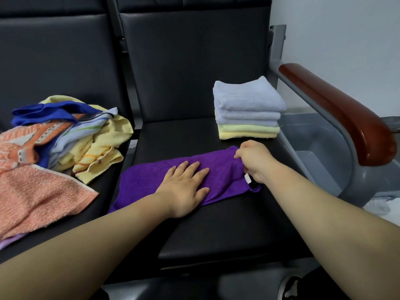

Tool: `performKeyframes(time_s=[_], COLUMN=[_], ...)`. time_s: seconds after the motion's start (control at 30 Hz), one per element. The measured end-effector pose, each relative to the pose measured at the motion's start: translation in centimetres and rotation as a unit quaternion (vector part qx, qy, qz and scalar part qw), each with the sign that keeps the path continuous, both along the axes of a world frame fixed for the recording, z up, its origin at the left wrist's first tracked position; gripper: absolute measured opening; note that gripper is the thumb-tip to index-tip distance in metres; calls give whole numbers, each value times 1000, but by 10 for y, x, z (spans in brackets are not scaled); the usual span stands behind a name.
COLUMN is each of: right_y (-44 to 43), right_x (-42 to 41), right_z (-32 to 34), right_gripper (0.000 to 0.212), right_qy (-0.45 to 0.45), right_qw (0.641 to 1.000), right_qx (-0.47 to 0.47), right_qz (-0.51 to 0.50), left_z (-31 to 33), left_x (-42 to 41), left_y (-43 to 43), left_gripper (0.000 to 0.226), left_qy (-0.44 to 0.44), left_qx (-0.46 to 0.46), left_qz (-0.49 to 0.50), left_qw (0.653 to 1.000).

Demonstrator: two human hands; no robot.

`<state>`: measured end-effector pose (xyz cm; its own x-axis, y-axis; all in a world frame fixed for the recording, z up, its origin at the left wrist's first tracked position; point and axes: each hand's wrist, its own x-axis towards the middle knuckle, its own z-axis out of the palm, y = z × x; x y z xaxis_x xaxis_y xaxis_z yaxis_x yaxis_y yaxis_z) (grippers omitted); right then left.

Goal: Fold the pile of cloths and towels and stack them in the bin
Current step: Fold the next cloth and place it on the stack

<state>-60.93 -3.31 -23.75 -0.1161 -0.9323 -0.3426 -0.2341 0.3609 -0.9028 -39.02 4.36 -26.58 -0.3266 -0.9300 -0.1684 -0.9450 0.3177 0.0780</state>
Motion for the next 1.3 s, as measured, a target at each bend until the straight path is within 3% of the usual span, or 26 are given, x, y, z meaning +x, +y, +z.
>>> performKeyframes(time_s=[0.23, 0.43, 0.57, 0.7, 0.93, 1.1, 1.23, 1.3], right_y=[-4, -6, 0, 7, 14, 17, 14, 11], right_x=[-2, -9, -18, -23, -30, -32, -25, -20], right_z=[-6, 0, 9, 10, 10, 14, 24, 25], right_gripper=[43, 17, 32, 56, 47, 37, 26, 24], right_qy=[10, -36, 27, 87, 169, 305, 279, 329], right_qw=[999, 997, 988, 981, 971, 930, 943, 930], right_qx=[-18, 33, 74, 55, -4, 17, 21, -30], right_qz=[37, 52, 131, 162, 169, 206, 182, 161], left_z=[2, 5, 13, 17, 16, 15, 16, 17], left_x=[-1, -2, 0, -5, -9, -9, -10, -10], left_y=[1, 0, -7, -13, -11, -10, -11, -10], left_gripper=[66, 70, 78, 82, 81, 80, 80, 81], left_qy=[-3, -10, -9, -32, -54, -50, -36, -13], left_qx=[11, 22, 9, 8, 20, 30, 37, 42], left_qz=[4, 10, 9, 7, 5, 10, 15, 25], left_qw=[1000, 1000, 1000, 999, 998, 998, 999, 999])
